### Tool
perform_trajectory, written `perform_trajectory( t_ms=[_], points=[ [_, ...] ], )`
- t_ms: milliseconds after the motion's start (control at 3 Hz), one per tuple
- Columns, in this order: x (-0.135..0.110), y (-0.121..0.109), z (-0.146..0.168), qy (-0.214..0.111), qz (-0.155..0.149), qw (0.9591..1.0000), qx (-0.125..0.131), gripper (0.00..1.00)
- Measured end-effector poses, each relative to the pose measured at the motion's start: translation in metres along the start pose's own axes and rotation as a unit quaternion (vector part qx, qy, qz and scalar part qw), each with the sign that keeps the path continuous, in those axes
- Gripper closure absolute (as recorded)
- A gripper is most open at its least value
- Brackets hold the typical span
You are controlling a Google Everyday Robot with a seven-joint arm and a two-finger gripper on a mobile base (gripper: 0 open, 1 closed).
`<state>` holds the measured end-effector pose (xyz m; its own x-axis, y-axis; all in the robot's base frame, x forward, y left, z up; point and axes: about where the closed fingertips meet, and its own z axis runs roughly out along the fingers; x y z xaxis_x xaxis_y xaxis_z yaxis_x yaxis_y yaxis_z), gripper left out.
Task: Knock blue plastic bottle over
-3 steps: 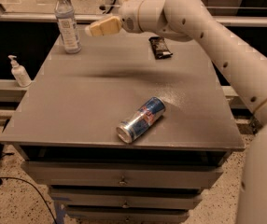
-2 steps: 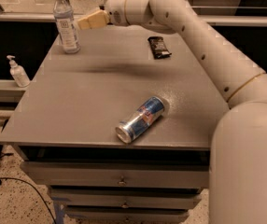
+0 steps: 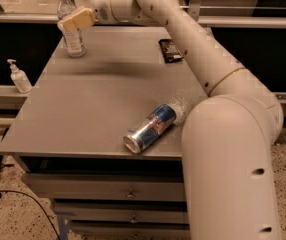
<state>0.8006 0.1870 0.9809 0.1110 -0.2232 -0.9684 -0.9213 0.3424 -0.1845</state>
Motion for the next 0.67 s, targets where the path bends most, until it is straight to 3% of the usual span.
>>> perform_trajectory(
  t_ms=[333,667],
  points=[
    [0.002,0.007,0.023,0.009,-0.001,0.9998,-0.017,0.00],
    [0.005,0.013,0.038,0.018,0.001,0.9994,-0.029,0.17]
  ],
)
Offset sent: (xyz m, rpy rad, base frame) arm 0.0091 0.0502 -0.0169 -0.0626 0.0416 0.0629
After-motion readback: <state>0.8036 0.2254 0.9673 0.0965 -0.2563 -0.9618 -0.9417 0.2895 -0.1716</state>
